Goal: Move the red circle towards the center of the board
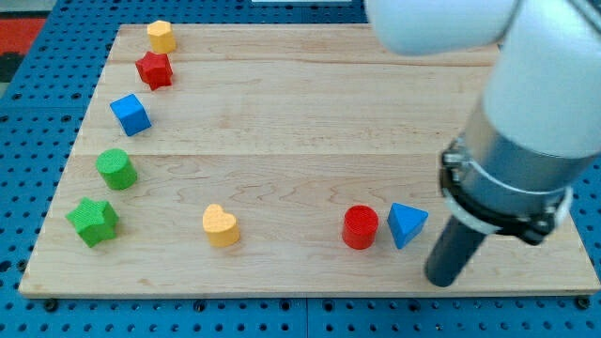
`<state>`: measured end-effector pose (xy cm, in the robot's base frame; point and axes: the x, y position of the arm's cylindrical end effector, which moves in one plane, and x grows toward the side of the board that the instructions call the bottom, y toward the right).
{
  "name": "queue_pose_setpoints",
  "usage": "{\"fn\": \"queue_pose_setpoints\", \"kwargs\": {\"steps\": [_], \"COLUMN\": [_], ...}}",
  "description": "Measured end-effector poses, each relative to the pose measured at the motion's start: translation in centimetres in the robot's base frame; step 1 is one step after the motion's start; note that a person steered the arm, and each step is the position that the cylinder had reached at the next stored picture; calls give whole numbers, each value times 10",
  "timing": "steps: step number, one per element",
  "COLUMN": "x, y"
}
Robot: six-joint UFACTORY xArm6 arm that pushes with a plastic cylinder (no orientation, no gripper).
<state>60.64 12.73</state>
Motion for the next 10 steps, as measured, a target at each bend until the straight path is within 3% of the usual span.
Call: {"fn": "queue_pose_setpoints", "kwargs": {"steps": [1,3,5,6,8,10], "x": [3,-31,-137,-113,-182,-83], "y": [-5,-67,-103,-103,-136,-146]}}
